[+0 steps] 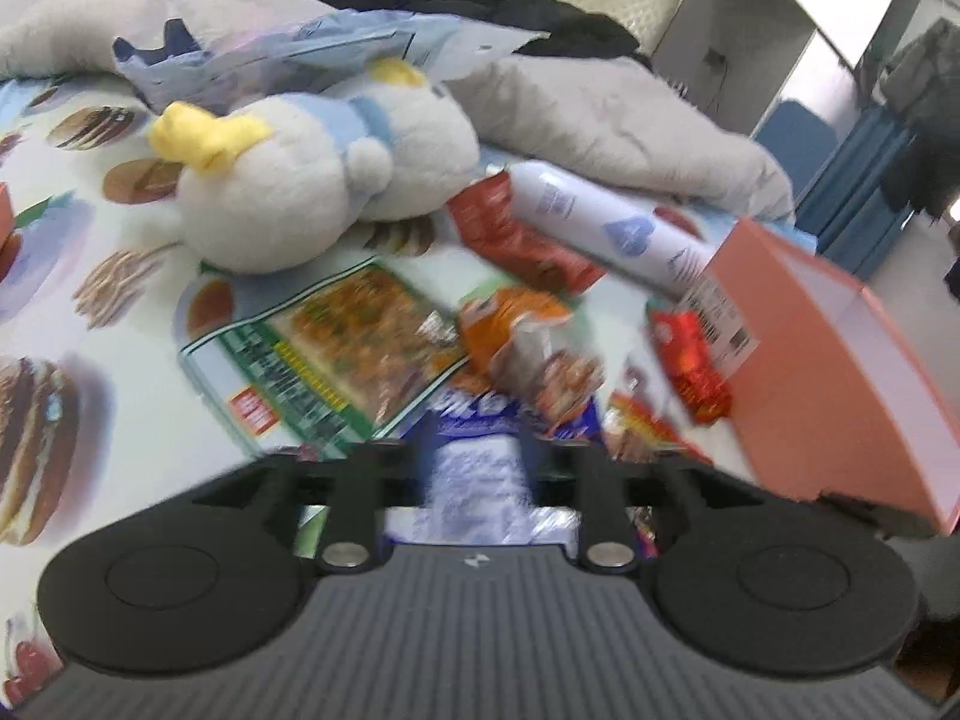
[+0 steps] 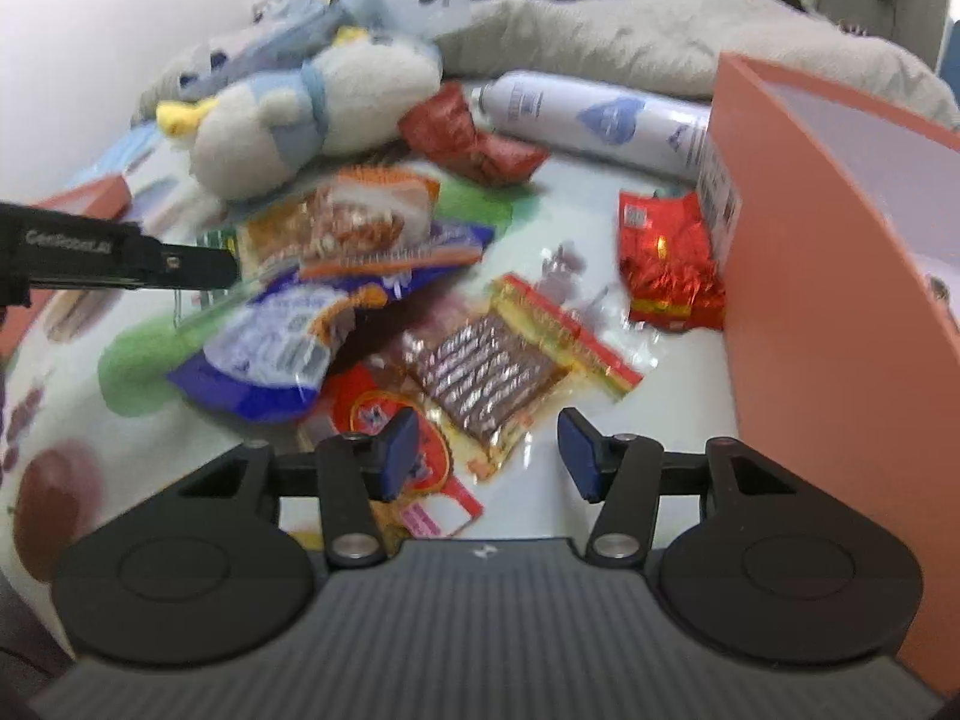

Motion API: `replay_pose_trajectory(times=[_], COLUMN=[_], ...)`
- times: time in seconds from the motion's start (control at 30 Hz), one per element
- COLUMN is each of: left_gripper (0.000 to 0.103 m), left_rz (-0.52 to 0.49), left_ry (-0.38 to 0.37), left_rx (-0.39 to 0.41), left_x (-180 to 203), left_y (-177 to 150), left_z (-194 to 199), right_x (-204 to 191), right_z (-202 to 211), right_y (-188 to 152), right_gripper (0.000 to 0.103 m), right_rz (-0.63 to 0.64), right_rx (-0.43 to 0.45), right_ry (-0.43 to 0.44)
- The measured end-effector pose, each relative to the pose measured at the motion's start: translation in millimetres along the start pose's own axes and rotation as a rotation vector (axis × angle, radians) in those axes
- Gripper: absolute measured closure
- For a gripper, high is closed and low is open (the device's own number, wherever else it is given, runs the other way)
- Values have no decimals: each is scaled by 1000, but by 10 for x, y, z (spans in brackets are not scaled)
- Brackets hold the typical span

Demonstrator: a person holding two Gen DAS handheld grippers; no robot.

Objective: Organize snacks

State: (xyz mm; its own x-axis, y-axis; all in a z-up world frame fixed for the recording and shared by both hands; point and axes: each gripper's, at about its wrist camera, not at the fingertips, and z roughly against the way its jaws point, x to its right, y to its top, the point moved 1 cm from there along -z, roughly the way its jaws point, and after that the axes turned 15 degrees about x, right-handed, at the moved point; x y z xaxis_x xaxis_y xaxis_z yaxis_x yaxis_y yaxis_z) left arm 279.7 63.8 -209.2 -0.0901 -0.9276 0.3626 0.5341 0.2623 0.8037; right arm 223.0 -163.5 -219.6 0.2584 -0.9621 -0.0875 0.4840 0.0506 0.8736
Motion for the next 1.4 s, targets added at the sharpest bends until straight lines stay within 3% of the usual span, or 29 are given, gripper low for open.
replay_pose_trajectory(times=[0.03, 0.17, 0.2, 0.27, 0.5, 0.63, 0.7, 0.8, 1.03, 1.23, 1.27, 1.3, 1.33, 1.4], left_gripper=[34, 28, 28, 28, 26, 28, 31, 46, 63, 67, 67, 68, 68, 68], left_rz=[17, 135, 169, 208, 138, 97, 76, 51, 21, 40, 42, 44, 46, 50], left_ry=[-12, -61, -81, -81, -32, -9, 4, 11, 1, -13, -15, -15, -17, -23], left_rx=[12, 4, 2, -8, -77, -71, -78, -114, -94, -85, -82, -79, -75, -68], left_x=[13, 24, 16, 24, 190, 241, 271, 298, 358, 359, 368, 375, 384, 409], left_y=[22, 154, 184, 245, 283, 243, 218, 151, 126, 177, 182, 184, 184, 179], left_z=[-16, -184, -229, -336, -710, -826, -886, -968, -916, -737, -689, -644, -594, -481], right_x=[-5, -17, -15, 1, 41, 76, 70, 44, 24, -20, -29, -31, -23, 4], right_z=[1, -117, -170, -237, -379, -422, -431, -413, -342, -218, -200, -165, -124, -67], right_y=[9, 14, 6, 2, -17, -10, 26, 50, 38, 30, 33, 37, 58, 83], right_gripper=[42, 40, 33, 29, 22, 22, 27, 36, 41, 42, 48, 63, 65, 84], right_rz=[5, 58, 76, 87, 111, 90, 84, 96, 103, 129, 136, 143, 141, 132], right_rx=[12, 18, 14, 16, 24, -2, -25, -38, -31, -41, -41, -32, -30, -39], right_ry=[-3, 2, 3, 10, 56, 92, 96, 101, 86, 74, 68, 57, 50, 47])
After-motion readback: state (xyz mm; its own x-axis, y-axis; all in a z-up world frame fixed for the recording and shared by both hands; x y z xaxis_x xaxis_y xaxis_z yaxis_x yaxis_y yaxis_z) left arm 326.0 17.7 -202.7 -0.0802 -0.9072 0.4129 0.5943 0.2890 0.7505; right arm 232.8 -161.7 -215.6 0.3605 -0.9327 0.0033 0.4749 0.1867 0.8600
